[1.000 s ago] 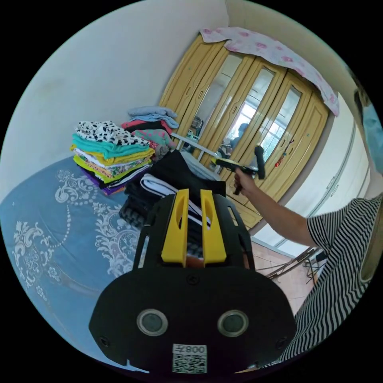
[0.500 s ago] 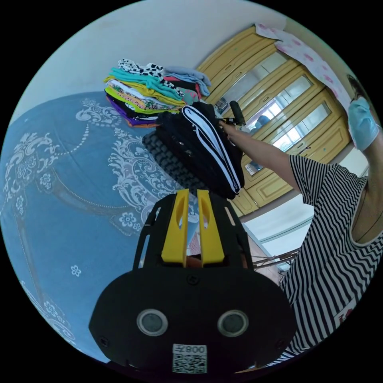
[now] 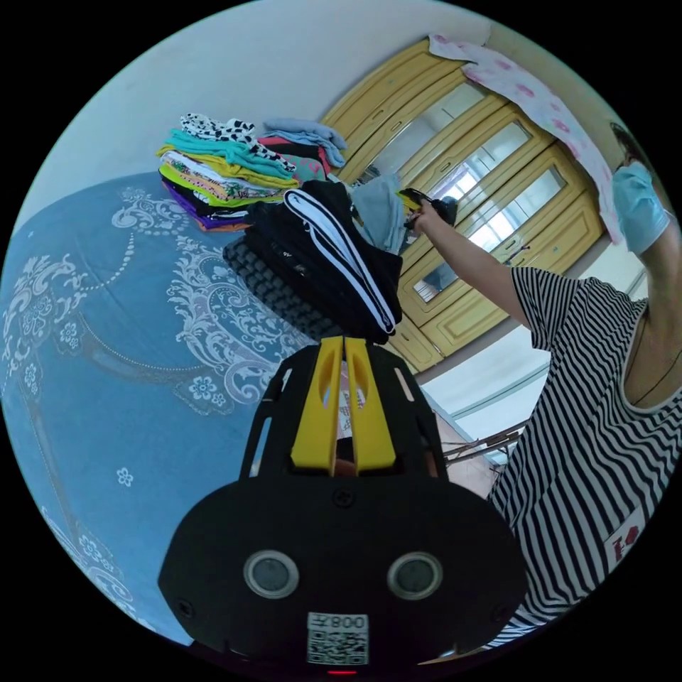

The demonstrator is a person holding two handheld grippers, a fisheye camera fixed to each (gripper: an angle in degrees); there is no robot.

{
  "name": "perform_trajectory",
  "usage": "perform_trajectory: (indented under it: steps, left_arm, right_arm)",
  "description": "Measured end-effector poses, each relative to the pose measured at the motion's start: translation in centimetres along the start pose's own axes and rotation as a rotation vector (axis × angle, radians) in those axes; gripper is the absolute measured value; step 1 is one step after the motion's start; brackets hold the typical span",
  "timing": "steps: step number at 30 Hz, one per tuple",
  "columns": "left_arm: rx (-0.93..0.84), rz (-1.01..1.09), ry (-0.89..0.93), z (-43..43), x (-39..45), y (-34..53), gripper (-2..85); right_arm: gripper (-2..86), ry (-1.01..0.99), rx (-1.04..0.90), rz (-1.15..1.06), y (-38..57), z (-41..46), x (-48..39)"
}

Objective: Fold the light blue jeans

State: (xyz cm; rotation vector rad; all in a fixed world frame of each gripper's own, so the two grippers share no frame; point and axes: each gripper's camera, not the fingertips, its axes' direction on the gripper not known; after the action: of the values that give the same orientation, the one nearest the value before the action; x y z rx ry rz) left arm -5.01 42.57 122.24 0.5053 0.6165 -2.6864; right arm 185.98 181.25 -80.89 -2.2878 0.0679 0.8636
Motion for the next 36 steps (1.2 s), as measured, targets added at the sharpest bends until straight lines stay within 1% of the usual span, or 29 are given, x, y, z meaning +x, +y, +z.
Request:
perform_trajectory:
  steps: [4, 8, 11, 13, 14, 16, 19, 20, 22, 25, 26, 28, 29, 33, 36]
  left_arm:
    - [0.028, 0.020, 0.025, -6.0, 4.7, -0.9, 0.6]
    - [0.080, 0.077, 0.021, -12.0, 9.9, -1.6, 0.8]
    - [0.131, 0.117, 0.005, -17.7, 14.3, -1.8, 1.4]
    - [0.184, 0.151, -0.045, -22.8, 17.8, -2.0, 2.7]
    - [0.206, 0.158, -0.058, -24.2, 18.7, -2.1, 3.3]
    - [0.311, 0.182, -0.129, -30.1, 22.2, -2.5, 6.7]
    - [0.455, 0.225, -0.213, -37.2, 27.0, -3.5, 11.9]
    - [0.472, 0.237, -0.223, -38.5, 28.0, -3.8, 12.6]
    - [0.499, 0.288, -0.241, -43.0, 31.9, -4.6, 14.0]
    - [0.488, 0.329, -0.301, -47.7, 35.9, -3.8, 13.5]
    - [0.479, 0.322, -0.295, -48.5, 36.5, -3.4, 13.2]
    - [0.417, 0.306, -0.253, -52.0, 38.1, -1.0, 9.3]
    - [0.396, 0.300, -0.254, -52.8, 38.4, -0.3, 8.2]
    - [0.312, 0.175, -0.380, -60.0, 40.1, 5.6, 3.8]
    - [0.331, 0.053, -0.451, -66.7, 40.6, 9.9, 1.9]
  right_arm:
    - [2.1, -0.343, 0.187, 0.072, -5.1, -8.0, 1.5]
    - [2.0, -0.524, 0.251, 0.011, -9.8, -12.8, -3.3]
    - [2.0, -0.678, 0.264, -0.056, -13.3, -15.6, -9.8]
    - [2.0, -0.819, 0.269, -0.134, -15.6, -18.3, -16.0]
    - [2.0, -0.853, 0.266, -0.158, -16.0, -19.0, -17.7]
    - [1.9, -0.969, 0.255, -0.257, -17.2, -22.0, -24.1]
    - [1.9, -1.055, 0.228, -0.331, -17.3, -24.9, -30.9]
    - [1.9, -1.064, 0.217, -0.333, -17.1, -25.2, -32.1]
    - [1.8, -1.114, 0.135, -0.313, -15.9, -25.1, -35.7]
    - [1.8, -1.185, 0.010, -0.271, -12.7, -23.2, -38.6]
    - [1.8, -1.193, -0.018, -0.262, -11.9, -22.6, -39.0]
    - [1.8, -1.233, -0.149, -0.206, -8.3, -20.0, -40.6]
    - [1.8, -1.245, -0.179, -0.198, -7.3, -19.4, -41.0]
    - [1.7, -1.314, -0.350, -0.153, -0.8, -16.3, -44.0]
    - [1.6, -1.343, -0.436, -0.126, 2.5, -15.0, -46.4]
